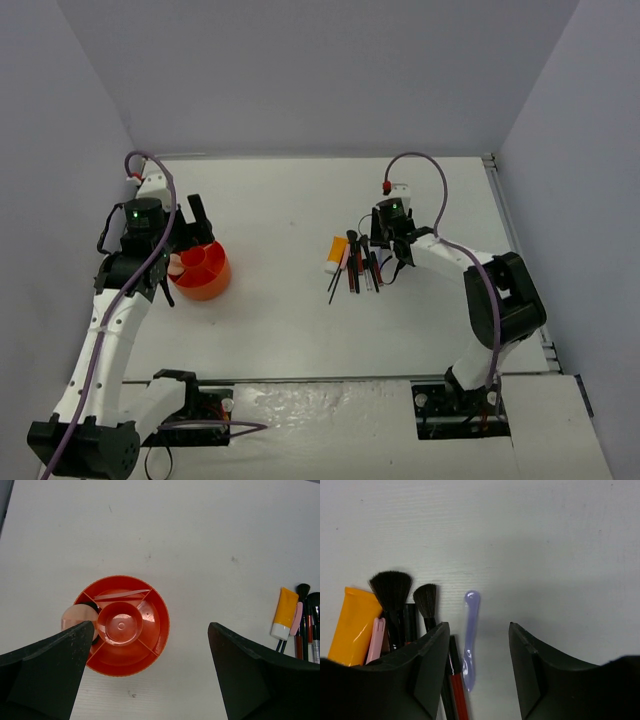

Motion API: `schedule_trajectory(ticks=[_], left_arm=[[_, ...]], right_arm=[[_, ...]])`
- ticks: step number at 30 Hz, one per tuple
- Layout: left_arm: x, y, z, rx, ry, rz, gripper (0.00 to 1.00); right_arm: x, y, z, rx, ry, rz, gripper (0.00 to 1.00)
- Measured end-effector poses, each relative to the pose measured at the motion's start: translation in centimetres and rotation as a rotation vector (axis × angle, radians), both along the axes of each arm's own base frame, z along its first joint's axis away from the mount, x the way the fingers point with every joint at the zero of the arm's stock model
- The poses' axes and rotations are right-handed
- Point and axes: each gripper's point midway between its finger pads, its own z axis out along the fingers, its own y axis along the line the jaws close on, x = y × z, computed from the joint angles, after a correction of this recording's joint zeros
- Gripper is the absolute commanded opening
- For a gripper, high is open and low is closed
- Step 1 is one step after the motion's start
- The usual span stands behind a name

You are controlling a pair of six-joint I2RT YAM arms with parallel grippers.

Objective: Organize the makeup

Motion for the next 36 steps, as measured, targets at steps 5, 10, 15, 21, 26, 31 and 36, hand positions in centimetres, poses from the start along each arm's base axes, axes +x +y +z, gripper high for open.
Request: schedule_trajectory(ticks=[5,10,15,21,26,31,36], left_arm=[[-0.1,-0.1,-0.2,-0.003,0.008,-0.005,0.97],[-0.1,-0.3,-0.2,-0.008,0.010,-0.014,0.97],[-0.2,-0.5,-0.3,-0.013,0.011,-0.024,0.97],[-0.3,-0.6,-0.7,-0.015,0.022,-0.028,0.97],[-0.2,-0.6,-0.7,-0.016,0.023,-0.030,0.97],[-0.2,-0.6,-0.7,-0.017,0.023,-0.031,0.97],[-0.2,-0.9,-0.7,-0.025,0.023,-0.044,0.97]], right_arm=[[0.7,0.5,-2.9,-0.004,0.055,-0.010,0.40],[0.6,0.5,-4.9,-0.015,0.094,-0.019,0.35],[1.3,0.6,-5.6,-0.005,0.088,-0.033,0.30],[1.6,0.2,-5.6,0.007,0.079,-0.052,0.16],[1.9,-0.7,-5.6,0.018,0.065,-0.080,0.08],[1.8,-2.1,-5.6,0.019,0.063,-0.109,0.00],[1.0,-3.7,-5.0,0.004,0.068,-0.126,0.00]])
